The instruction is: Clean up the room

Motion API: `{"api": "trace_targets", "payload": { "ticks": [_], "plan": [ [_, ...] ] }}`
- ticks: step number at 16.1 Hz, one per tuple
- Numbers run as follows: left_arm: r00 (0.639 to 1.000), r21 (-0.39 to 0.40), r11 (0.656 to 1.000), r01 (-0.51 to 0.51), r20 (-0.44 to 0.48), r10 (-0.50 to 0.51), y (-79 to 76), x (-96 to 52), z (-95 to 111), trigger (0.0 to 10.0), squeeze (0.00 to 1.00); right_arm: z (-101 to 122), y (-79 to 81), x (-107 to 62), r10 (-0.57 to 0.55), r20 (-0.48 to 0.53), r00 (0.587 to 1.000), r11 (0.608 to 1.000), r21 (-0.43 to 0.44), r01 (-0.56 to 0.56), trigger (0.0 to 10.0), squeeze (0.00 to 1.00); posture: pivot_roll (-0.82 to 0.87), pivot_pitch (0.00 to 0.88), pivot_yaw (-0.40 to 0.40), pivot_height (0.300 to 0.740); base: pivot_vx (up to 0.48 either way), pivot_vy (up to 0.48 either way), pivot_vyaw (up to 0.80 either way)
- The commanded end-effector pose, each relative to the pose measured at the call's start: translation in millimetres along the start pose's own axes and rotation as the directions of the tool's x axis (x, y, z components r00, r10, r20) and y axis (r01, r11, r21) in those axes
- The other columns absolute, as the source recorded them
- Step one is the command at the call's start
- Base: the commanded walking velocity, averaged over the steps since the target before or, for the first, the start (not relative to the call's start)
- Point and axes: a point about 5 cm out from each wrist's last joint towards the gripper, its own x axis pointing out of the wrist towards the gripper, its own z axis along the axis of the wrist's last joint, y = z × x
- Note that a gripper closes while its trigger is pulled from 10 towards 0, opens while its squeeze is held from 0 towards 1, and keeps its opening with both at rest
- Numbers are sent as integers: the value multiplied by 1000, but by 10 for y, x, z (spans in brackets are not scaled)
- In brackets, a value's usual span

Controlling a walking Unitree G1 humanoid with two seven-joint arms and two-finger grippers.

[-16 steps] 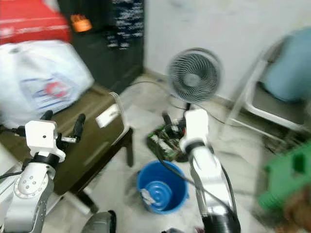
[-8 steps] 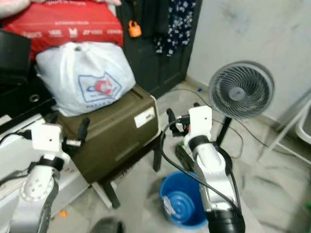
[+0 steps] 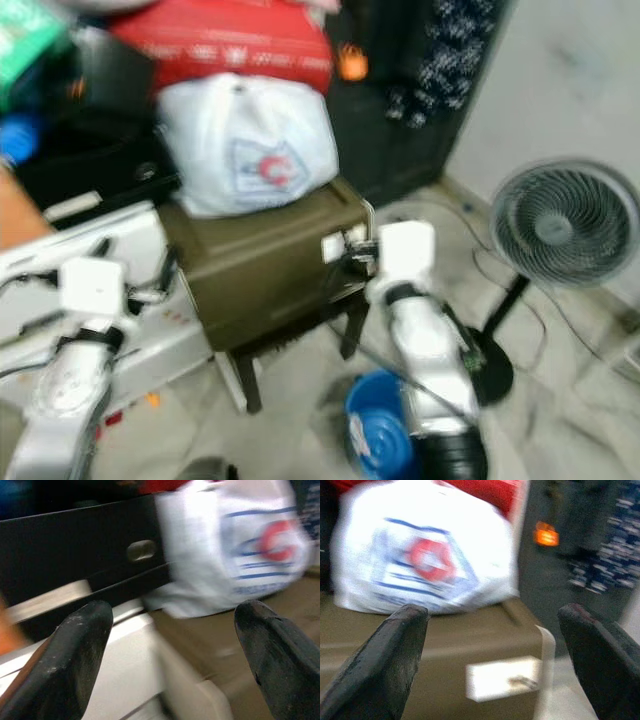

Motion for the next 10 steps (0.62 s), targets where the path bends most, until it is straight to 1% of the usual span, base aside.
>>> {"api": "trace_targets", "payload": {
  "ticks": [1, 4, 7, 8, 9, 10],
  "plan": [
    [1000, -7, 1000, 3, 12, -3, -37, -3, 29, 10000, 0, 26, -99, -19, -25, 6, 1000, 1000, -19, 25, 10000, 0, -21, 0, -42, 740, 0, 0, 800],
    [1000, 10, 1000, -13, 5, 13, 2, 4, 22, 10000, 0, 24, -78, -14, -19, 8, 1000, 1000, -22, 19, 10000, 0, -18, 0, -38, 740, 0, 0, 800],
    [1000, 1, 1000, -17, 0, 17, 3, 2, 18, 10000, 0, 30, -62, 1, -19, 11, 1000, 1000, -20, 19, 10000, 0, -16, 0, -38, 740, 0, 0, 800],
    [999, 0, 999, -36, -1, 36, 15, -6, 16, 10000, 0, 29, -66, 1, -20, 12, 1000, 1000, -19, 20, 10000, 0, -14, 0, -40, 740, 0, 0, 800],
    [998, 12, 998, -68, -8, 68, 58, -25, 3, 10000, 0, 20, -80, -11, -29, 9, 1000, 999, -18, 29, 10000, 0, -11, 0, -40, 740, 0, 0, 800],
    [997, 21, 997, -75, -13, 75, 71, -35, -6, 10000, 0, 12, -85, -18, -33, 7, 999, 999, -18, 34, 10000, 0, -11, 0, -40, 740, 0, 0, 800]
  ]
}}
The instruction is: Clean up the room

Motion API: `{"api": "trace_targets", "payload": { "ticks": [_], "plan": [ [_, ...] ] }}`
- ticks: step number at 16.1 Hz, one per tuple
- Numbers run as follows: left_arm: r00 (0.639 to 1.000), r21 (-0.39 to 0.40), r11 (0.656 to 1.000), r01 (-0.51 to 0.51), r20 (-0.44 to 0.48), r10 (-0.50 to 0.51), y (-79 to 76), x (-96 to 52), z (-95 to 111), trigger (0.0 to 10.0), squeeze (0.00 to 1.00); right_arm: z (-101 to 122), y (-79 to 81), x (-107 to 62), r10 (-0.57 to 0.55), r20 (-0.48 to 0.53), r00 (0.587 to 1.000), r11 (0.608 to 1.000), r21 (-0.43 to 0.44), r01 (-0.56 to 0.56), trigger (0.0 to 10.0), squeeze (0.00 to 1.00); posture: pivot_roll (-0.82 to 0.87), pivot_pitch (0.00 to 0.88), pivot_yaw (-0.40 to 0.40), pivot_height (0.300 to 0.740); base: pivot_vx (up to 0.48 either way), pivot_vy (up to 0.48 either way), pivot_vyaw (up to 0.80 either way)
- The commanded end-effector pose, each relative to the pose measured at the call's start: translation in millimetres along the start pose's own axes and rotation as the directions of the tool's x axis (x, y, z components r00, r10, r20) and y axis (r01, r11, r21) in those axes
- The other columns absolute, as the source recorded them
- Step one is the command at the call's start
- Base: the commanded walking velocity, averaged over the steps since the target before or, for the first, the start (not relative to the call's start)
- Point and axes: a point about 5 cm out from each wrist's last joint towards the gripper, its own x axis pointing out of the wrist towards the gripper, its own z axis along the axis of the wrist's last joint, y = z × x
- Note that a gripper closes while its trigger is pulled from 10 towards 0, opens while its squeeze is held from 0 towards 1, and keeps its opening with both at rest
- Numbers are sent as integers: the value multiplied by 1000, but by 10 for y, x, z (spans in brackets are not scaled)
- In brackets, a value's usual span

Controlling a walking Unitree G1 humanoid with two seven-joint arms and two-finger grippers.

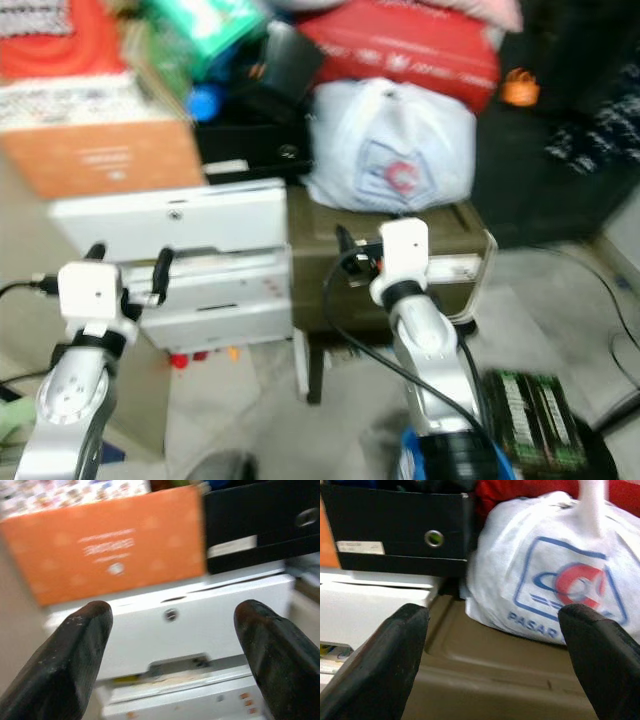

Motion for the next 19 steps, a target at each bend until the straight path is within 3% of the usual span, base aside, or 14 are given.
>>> {"api": "trace_targets", "payload": {
  "ticks": [1, 6, 19],
  "plan": [
    [1000, 21, 1000, -20, -3, 20, 51, 1, 12, 10000, 0, 10, 10, 1, -11, 7, 1000, 1000, 10, 11, 10000, 0, -11, 0, -40, 740, 0, 0, 800],
    [1000, 9, 1000, 4, -23, -4, 41, -12, -27, 10000, 0, -30, -50, -8, -21, -5, 1000, 1000, -1, 21, 10000, 0, -5, 0, -34, 740, 0, 0, 800],
    [1000, -2, 1000, 0, -24, -1, 25, 32, -10, 10000, 0, 1, -12, 69, -2, 12, 1000, 1000, -10, 2, 10000, 0, -1, 0, -39, 740, 0, 0, 800]
  ]
}}
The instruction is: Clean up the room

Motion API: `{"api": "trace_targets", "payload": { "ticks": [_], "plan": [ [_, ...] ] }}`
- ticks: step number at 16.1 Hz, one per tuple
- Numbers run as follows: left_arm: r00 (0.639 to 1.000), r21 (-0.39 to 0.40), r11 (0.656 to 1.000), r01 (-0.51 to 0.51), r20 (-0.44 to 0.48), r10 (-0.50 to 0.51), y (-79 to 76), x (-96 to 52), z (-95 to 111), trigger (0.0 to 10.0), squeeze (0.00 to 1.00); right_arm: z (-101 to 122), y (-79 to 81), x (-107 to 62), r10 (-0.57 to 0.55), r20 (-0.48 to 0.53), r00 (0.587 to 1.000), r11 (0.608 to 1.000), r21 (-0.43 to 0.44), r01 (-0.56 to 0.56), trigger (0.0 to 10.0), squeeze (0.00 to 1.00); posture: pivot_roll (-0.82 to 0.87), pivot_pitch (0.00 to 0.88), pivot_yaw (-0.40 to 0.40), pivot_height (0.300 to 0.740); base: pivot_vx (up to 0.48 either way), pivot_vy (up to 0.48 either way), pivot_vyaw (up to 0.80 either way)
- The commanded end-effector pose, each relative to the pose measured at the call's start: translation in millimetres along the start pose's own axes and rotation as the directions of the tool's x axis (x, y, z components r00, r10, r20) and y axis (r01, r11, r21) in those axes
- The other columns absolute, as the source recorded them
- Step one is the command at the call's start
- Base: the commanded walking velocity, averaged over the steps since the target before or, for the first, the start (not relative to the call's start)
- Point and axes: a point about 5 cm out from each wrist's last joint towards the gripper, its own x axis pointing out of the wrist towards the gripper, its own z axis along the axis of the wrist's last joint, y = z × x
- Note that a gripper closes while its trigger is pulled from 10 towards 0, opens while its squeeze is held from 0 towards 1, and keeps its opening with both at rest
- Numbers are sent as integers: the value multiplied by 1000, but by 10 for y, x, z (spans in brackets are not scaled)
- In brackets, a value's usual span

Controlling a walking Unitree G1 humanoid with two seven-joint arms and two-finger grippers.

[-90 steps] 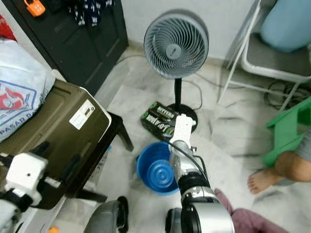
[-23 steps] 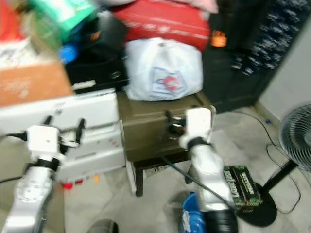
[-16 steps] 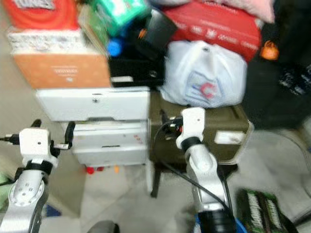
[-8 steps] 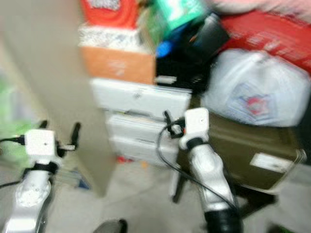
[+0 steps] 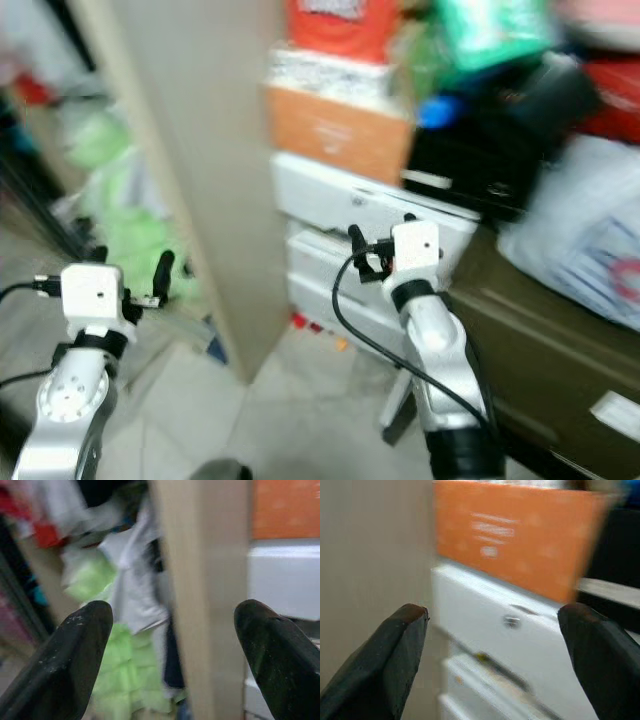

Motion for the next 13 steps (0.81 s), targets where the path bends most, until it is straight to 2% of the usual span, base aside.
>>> {"api": "trace_targets", "payload": {
  "ticks": [1, 3, 7, 9, 13],
  "plan": [
    [1000, -3, 1000, -2, 0, 2, 7, 11, 16, 10000, 0, 28, 15, 20, 7, 10, 1000, 1000, -5, -7, 10000, 0, 0, 0, -40, 740, 0, 0, 800],
    [1000, -29, 999, -23, 1, 23, 6, 18, 37, 10000, 0, 26, 14, 24, 7, 11, 1000, 1000, -7, -7, 10000, 0, 7, 0, -48, 740, 0, 0, 800],
    [998, -31, 998, -54, -22, 53, 36, -33, -1, 10000, 0, 6, 63, 47, 12, 6, 1000, 1000, -5, -12, 10000, 0, 13, 0, -36, 740, 0, 0, 800],
    [996, -71, 994, -83, -41, 80, 45, -36, -16, 10000, 0, 33, 78, 74, 43, 24, 999, 999, -32, -42, 10000, 0, 10, 0, -43, 740, 0, 0, 800],
    [996, -67, 994, -86, -29, 84, 53, 0, 10, 10000, 0, 35, 48, 94, 35, 22, 999, 999, -33, -34, 10000, 0, 9, 0, -46, 740, 0, 0, 800]
  ]
}}
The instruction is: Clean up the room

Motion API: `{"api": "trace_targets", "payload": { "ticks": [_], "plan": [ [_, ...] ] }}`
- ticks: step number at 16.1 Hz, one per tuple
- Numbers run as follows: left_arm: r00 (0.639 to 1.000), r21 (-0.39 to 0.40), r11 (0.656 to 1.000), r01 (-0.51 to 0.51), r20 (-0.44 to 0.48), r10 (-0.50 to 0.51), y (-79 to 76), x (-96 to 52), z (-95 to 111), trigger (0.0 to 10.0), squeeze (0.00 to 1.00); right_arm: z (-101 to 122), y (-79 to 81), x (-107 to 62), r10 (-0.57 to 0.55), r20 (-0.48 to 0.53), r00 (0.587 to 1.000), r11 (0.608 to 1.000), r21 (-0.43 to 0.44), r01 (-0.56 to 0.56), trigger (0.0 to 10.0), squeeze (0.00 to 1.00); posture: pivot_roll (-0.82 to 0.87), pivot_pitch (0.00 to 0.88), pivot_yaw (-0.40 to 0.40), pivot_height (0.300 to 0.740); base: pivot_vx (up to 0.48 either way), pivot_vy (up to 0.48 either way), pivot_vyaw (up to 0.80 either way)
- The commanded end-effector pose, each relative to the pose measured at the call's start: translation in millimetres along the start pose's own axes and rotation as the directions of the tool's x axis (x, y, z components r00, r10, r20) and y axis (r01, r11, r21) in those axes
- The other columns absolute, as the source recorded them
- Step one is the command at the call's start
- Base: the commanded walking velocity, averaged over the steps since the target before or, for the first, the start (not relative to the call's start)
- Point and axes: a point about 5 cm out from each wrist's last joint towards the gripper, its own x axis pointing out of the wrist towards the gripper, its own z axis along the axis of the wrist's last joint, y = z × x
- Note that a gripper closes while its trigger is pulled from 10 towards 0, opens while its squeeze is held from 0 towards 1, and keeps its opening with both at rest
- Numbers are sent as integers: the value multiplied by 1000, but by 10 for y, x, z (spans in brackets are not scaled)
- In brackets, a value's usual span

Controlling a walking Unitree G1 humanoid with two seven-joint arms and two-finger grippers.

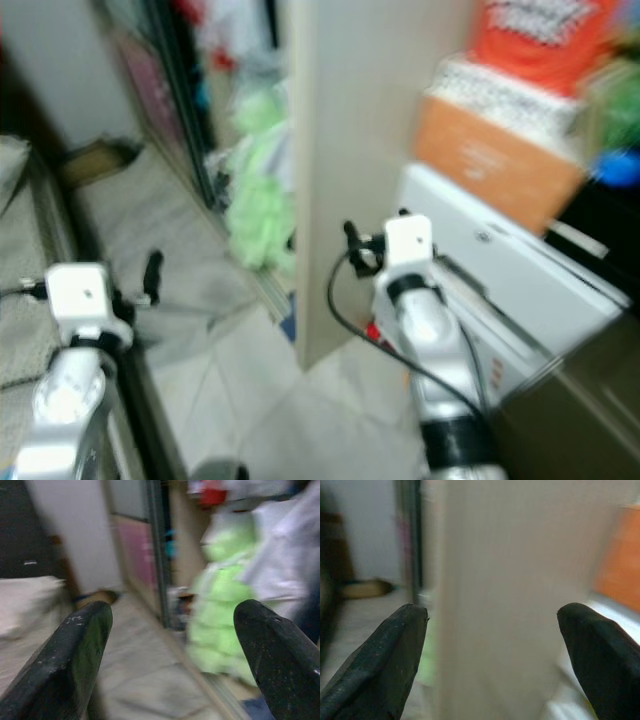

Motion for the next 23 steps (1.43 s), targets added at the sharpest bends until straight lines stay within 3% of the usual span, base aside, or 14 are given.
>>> {"api": "trace_targets", "payload": {
  "ticks": [1, 3, 14, 18, 23],
  "plan": [
    [1000, -11, 1000, 14, 17, -14, -44, 29, 50, 10000, 0, 32, -77, 5, -14, 9, 1000, 1000, -24, 14, 10000, 0, 3, 0, -48, 740, 0, 0, 800],
    [999, -2, 1000, 8, 40, -8, -13, 97, 101, 10000, 0, 72, -86, 51, -21, 26, 999, 999, -26, 21, 10000, 0, 3, 0, -47, 740, 0, 0, 800],
    [999, 3, 1000, 8, 53, -8, -25, 118, 118, 10000, 0, 64, -87, 72, -15, 33, 999, 1000, -18, 15, 10000, 0, -1, 0, -49, 740, 0, -124, 552],
    [999, 2, 1000, 11, 53, -11, -31, 118, 116, 10000, 0, 48, -93, 60, -20, 27, 999, 1000, -3, 20, 10000, 0, -2, 0, -47, 740, 0, -343, 0],
    [998, -19, 1000, -3, 59, 5, -34, 117, 109, 10000, 0, 41, -69, 51, 0, 28, 1000, 1000, -22, 0, 10000, 0, -1, 0, -49, 740, 0, 0, 83]
  ]
}}
